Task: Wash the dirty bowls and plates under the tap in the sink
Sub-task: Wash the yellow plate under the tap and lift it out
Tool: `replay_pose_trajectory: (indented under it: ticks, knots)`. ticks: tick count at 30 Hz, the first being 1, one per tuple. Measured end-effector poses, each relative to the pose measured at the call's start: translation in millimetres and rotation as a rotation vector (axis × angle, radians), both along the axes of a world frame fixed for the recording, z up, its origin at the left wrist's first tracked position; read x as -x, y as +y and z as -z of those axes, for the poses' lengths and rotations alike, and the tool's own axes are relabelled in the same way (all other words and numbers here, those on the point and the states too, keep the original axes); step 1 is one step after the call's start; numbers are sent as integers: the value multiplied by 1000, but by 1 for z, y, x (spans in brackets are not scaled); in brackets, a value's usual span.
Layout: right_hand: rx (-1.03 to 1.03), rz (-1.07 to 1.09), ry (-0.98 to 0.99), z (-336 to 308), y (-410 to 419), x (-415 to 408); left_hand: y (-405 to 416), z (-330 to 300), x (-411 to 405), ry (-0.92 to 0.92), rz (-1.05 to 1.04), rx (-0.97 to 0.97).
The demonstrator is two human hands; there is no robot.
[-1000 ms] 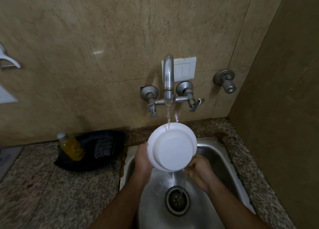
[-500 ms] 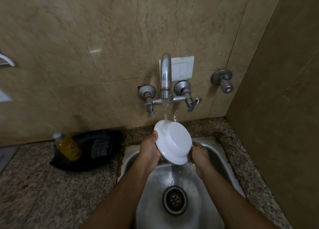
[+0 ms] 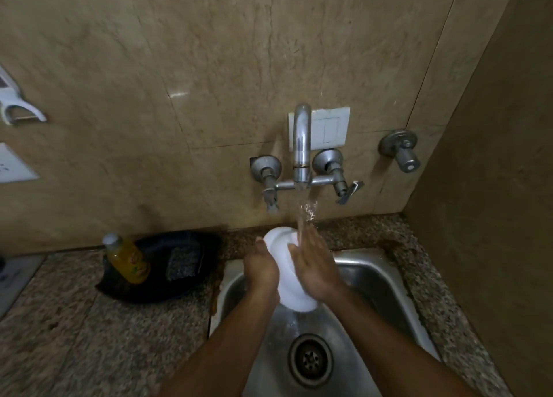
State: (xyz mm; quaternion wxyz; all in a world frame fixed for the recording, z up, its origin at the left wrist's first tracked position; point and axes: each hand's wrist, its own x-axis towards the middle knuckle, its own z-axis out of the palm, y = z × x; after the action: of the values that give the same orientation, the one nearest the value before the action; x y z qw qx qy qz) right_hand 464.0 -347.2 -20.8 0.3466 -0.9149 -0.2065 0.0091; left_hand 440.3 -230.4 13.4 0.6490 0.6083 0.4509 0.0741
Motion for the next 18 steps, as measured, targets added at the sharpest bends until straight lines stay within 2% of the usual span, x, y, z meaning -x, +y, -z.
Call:
replay_pose_trajectory:
  ticks: [1,4,5,8,10,12,15,16,18]
  knots:
    - [53,-8,-76,-2,1,3,1,1,-2,16,1,-20]
    - [139,-282,-244,3,-13,12,3,2,-1,96,22,-67]
    - [148,-297,-205,3,-17,10,1,5,-1,84,19,-58]
    - [104,-73,-72,0,-9,2,-6,6,1,52,5,-41]
    - [159,-212,-170,-5,-5,18,-4,4,0,59,24,-49]
    - [132,-393,-185,-2,-16,21,-4,1,1,69,43,-19]
    - [128,-170,-99,-4,-17,4,-8,0,4,67,50,30]
    - [142,-162,-130,-6,-12,9,-7,-3,5,61,55,33]
    - [150,-331,-224,-5,-7,26,-1,-4,4,44,58,30]
